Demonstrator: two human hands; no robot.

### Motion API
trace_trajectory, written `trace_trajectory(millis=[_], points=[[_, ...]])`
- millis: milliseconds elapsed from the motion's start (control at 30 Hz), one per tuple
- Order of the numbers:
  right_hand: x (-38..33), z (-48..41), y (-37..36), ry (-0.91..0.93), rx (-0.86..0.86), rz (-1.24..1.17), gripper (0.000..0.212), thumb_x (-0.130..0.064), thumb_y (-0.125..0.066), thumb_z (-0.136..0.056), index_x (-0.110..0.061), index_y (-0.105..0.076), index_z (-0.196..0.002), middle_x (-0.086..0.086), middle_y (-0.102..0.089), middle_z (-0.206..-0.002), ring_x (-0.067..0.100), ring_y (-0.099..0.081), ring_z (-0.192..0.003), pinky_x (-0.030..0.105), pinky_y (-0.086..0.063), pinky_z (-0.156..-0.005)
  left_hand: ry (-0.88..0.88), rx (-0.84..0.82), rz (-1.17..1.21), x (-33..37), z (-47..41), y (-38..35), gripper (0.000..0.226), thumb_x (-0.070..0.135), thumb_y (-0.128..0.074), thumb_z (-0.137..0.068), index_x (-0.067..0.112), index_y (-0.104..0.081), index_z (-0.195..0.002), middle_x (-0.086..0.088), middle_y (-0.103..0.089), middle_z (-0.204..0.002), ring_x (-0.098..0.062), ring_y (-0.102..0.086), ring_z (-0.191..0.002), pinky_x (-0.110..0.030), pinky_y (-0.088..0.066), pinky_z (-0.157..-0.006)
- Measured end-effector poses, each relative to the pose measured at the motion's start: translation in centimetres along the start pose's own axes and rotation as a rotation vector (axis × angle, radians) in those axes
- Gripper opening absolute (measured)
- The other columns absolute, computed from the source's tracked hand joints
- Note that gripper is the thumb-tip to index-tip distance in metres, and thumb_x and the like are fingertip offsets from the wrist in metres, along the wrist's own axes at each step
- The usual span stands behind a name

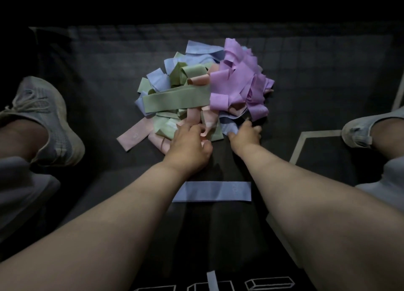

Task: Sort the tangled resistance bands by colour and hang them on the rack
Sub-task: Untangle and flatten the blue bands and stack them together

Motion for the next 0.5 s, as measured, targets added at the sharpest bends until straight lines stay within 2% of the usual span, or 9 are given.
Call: trace_trajectory(millis=[67, 133, 200, 267, 367, 433, 500], points=[[-0.3, 0.1, 0.3, 0.013, 0.005, -0.044, 0.045, -0.023, -0.062, -0.096, -0.006, -0.048, -0.135, 0.022, -0.042, -0.14, 0.041, -0.051, -0.122, 0.039, -0.044, -0.101, -0.027, 0.003, 0.0, 0.2, -0.2, -0.1, 0.046, 0.032, -0.059, -0.096, 0.018, -0.053, -0.138, -0.007, -0.043, -0.144, -0.027, -0.036, -0.136, -0.033, -0.03, -0.11], [-0.4, 0.8, 1.4, 0.052, 0.049, -0.22, 0.031, -0.014, -0.059, -0.095, -0.007, -0.05, -0.123, 0.016, -0.057, -0.12, 0.036, -0.06, -0.111, 0.036, -0.047, -0.089, -0.036, -0.002, -0.011, 0.5, -0.3, 0.2, 0.045, 0.031, -0.059, -0.095, 0.016, -0.054, -0.137, -0.007, -0.044, -0.144, -0.028, -0.038, -0.134, -0.035, -0.033, -0.109], [-0.8, 2.0, 3.3, 0.102, 0.137, -0.401, 0.023, -0.012, -0.06, -0.092, -0.013, -0.049, -0.112, 0.009, -0.06, -0.104, 0.03, -0.063, -0.094, 0.031, -0.046, -0.075, -0.028, -0.011, -0.001, 1.0, -0.3, 0.9, 0.045, 0.031, -0.058, -0.094, 0.015, -0.055, -0.136, -0.009, -0.046, -0.142, -0.029, -0.041, -0.132, -0.037, -0.037, -0.109], [-1.6, 3.3, 5.8, 0.184, 0.223, -0.502, 0.022, -0.014, -0.061, -0.09, -0.018, -0.052, -0.109, 0.007, -0.062, -0.103, 0.026, -0.062, -0.09, 0.033, -0.05, -0.075, -0.036, -0.009, 0.014, 1.8, -0.1, 1.8, 0.044, 0.031, -0.057, -0.093, 0.015, -0.057, -0.133, -0.011, -0.051, -0.136, -0.031, -0.046, -0.126, -0.041, -0.041, -0.107], [-3.5, 4.9, 10.2, 0.323, 0.347, -0.582, 0.013, -0.014, -0.058, -0.089, -0.019, -0.059, -0.101, 0.001, -0.061, -0.091, 0.028, -0.063, -0.089, 0.045, -0.055, -0.08, -0.063, 0.034, 0.077, 3.3, 1.0, 3.9, 0.042, 0.036, -0.055, -0.09, 0.017, -0.061, -0.127, -0.009, -0.057, -0.129, -0.029, -0.054, -0.119, -0.044, -0.047, -0.103], [-5.2, 6.5, 13.8, 0.445, 0.401, -0.665, 0.015, -0.014, -0.055, -0.084, -0.022, -0.06, -0.096, -0.007, -0.06, -0.083, 0.02, -0.062, -0.083, 0.043, -0.055, -0.077, -0.073, 0.06, 0.161, 4.3, 2.0, 5.6, 0.04, 0.032, -0.056, -0.093, 0.016, -0.061, -0.129, -0.009, -0.058, -0.129, -0.027, -0.056, -0.119, -0.045, -0.048, -0.103], [-7.1, 8.4, 17.6, 0.554, 0.39, -0.779, 0.018, -0.016, -0.055, -0.076, -0.024, -0.057, -0.091, -0.013, -0.06, -0.079, 0.008, -0.061, -0.075, 0.033, -0.054, -0.072, -0.104, 0.094, 0.227, 5.6, 3.0, 7.6, 0.042, 0.026, -0.059, -0.093, 0.015, -0.058, -0.134, -0.008, -0.058, -0.133, -0.024, -0.056, -0.121, -0.043, -0.048, -0.104]])
Point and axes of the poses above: each hand's wrist, its own z-axis away from the middle knuckle, its own y-axis out of the back of the hand, x = y × z, the point moved 4 cm from there along -z, towards the middle knuckle
